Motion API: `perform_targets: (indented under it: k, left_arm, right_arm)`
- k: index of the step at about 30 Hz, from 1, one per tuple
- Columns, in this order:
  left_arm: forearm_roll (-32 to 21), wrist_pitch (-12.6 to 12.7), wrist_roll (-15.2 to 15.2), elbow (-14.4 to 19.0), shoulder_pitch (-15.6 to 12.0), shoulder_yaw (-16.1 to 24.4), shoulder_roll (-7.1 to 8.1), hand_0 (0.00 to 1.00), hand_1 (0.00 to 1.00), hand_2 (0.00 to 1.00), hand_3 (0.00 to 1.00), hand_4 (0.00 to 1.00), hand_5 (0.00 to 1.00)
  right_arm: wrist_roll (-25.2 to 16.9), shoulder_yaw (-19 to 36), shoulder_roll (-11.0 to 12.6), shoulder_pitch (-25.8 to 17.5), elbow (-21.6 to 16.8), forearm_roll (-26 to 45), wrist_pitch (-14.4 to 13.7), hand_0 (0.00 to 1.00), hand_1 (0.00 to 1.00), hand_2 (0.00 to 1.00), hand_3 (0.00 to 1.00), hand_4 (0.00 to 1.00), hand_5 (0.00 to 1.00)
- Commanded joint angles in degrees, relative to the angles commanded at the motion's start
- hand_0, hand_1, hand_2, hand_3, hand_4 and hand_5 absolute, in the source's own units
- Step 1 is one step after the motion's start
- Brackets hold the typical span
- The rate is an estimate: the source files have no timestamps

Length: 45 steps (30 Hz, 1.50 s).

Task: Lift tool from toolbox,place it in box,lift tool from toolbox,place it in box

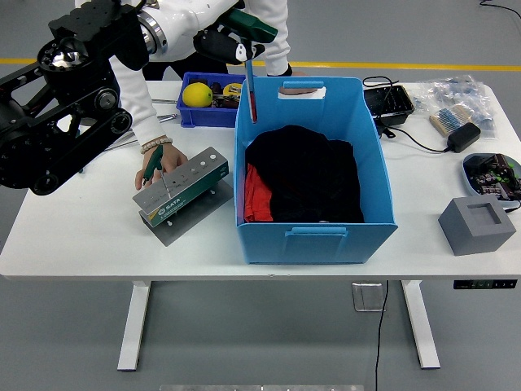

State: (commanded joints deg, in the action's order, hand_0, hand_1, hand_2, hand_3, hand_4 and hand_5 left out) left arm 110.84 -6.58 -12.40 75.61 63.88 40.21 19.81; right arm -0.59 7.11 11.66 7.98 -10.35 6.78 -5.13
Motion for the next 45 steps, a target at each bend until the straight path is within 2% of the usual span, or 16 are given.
perform_targets:
  k: [3, 5, 7, 10, 12, 14, 16, 21, 26, 31, 32, 37, 38, 42, 43, 45]
  left_arm:
    - [-1.43, 0.49, 0.18, 1.34, 0.24, -1.54, -1.35, 0.068, 0.002, 0.002, 0.053, 0.699, 0.388]
    - [-3.26, 0.93, 0.55, 1.54, 0.6, -3.7, -2.85, 0.068, 0.002, 0.002, 0.053, 0.699, 0.388]
    - [-4.53, 1.28, 0.87, 1.1, 0.75, -5.21, -4.01, 0.068, 0.002, 0.002, 0.054, 0.7, 0.388]
    - [-6.41, 1.69, 1.46, -1.06, 0.89, -7.58, -6.66, 0.068, 0.002, 0.002, 0.054, 0.7, 0.388]
    - [-7.78, 2.19, 2.08, -3.6, 0.65, -9.25, -9.21, 0.068, 0.002, 0.002, 0.054, 0.7, 0.388]
    - [-8.93, 2.48, 2.38, -5.05, 0.53, -10.22, -10.46, 0.068, 0.002, 0.002, 0.054, 0.7, 0.387]
    - [-10.25, 2.48, 2.92, -7.6, 0.64, -12.5, -12.51, 0.068, 0.002, 0.002, 0.054, 0.7, 0.387]
    - [-13.19, 1.31, 4.15, -14.66, 1.52, -17.76, -16.68, 0.076, 0.002, 0.003, 0.056, 0.695, 0.379]
    - [-16.27, -0.85, 4.86, -21.42, 2.27, -20.61, -19.81, 0.085, 0.002, 0.01, 0.068, 0.688, 0.369]
    - [-21.01, -2.9, 5.73, -27.67, 2.73, -20.64, -19.81, 0.085, 0.002, 0.01, 0.068, 0.688, 0.369]
    - [-21.05, -2.99, 5.93, -28.49, 2.82, -20.52, -19.81, 0.204, 0.153, 0.174, 0.306, 0.795, 0.569]
    - [-20.46, -3.29, 6.78, -30.14, 3.48, -20.27, -19.81, 0.204, 0.153, 0.174, 0.306, 0.795, 0.569]
    - [-20.41, -3.69, 6.7, -30.44, 3.73, -20.34, -19.81, 0.283, 0.289, 0.35, 0.532, 0.834, 0.606]
    - [-20.61, -4.32, 6.83, -31.33, 4.02, -20.58, -19.81, 0.283, 0.289, 0.35, 0.532, 0.834, 0.606]
    - [-20.64, -4.24, 6.96, -31.48, 4.04, -20.63, -19.81, 0.337, 0.403, 0.5, 0.596, 0.85, 0.623]
    - [-20.79, -3.59, 7.59, -31.7, 4.05, -20.73, -19.81, 0.337, 0.403, 0.5, 0.596, 0.85, 0.623]
  right_arm:
    - [0.06, 0.12, -0.01, -0.01, -0.01, -0.27, 0.0, 0.735, 0.726, 0.774, 0.61, 0.824, 0.742]
    - [0.1, 0.2, -0.04, -0.02, -0.02, -0.38, -0.02, 0.735, 0.726, 0.774, 0.61, 0.824, 0.742]
    - [0.13, 0.22, -0.05, -0.01, -0.03, -0.43, -0.03, 0.735, 0.724, 0.773, 0.61, 0.824, 0.742]
    - [0.25, 0.46, -0.08, 0.06, -0.04, -0.78, -0.08, 0.735, 0.724, 0.773, 0.61, 0.824, 0.742]
    - [0.39, 0.7, -0.01, 0.23, -0.11, -1.28, -0.06, 0.735, 0.724, 0.773, 0.61, 0.824, 0.742]
    - [0.41, 0.73, 0.0, 0.3, -0.13, -1.35, -0.08, 0.735, 0.725, 0.773, 0.61, 0.824, 0.742]
    - [0.49, 0.91, 0.03, 0.45, -0.16, -1.61, -0.12, 0.735, 0.725, 0.773, 0.61, 0.824, 0.742]
    - [0.73, 1.39, 0.23, 0.84, -0.26, -2.84, -0.14, 0.735, 0.724, 0.773, 0.61, 0.825, 0.743]
    - [0.92, 2.15, 0.39, 0.92, -0.33, -4.2, -0.25, 0.736, 0.724, 0.773, 0.61, 0.826, 0.743]
    - [1.3, 3.14, 0.61, 1.19, -0.58, -6.04, -0.46, 0.736, 0.724, 0.773, 0.61, 0.826, 0.743]
    - [1.41, 3.4, 0.66, 1.24, -0.65, -6.57, -0.49, 0.735, 0.723, 0.773, 0.61, 0.827, 0.743]
    - [1.88, 4.54, 0.87, 1.38, -0.87, -8.74, -0.52, 0.735, 0.723, 0.773, 0.61, 0.827, 0.743]
    - [1.98, 4.78, 0.88, 1.47, -0.92, -9.21, -0.54, 0.734, 0.722, 0.772, 0.61, 0.826, 0.745]
    - [2.13, 5.17, 0.9, 1.61, -1.0, -10.05, -0.61, 0.734, 0.722, 0.772, 0.61, 0.826, 0.745]
    - [2.17, 5.28, 0.91, 1.64, -1.02, -10.28, -0.61, 0.733, 0.722, 0.772, 0.611, 0.827, 0.743]
    - [2.3, 5.58, 0.96, 1.76, -1.08, -10.98, -0.63, 0.733, 0.722, 0.772, 0.611, 0.827, 0.743]
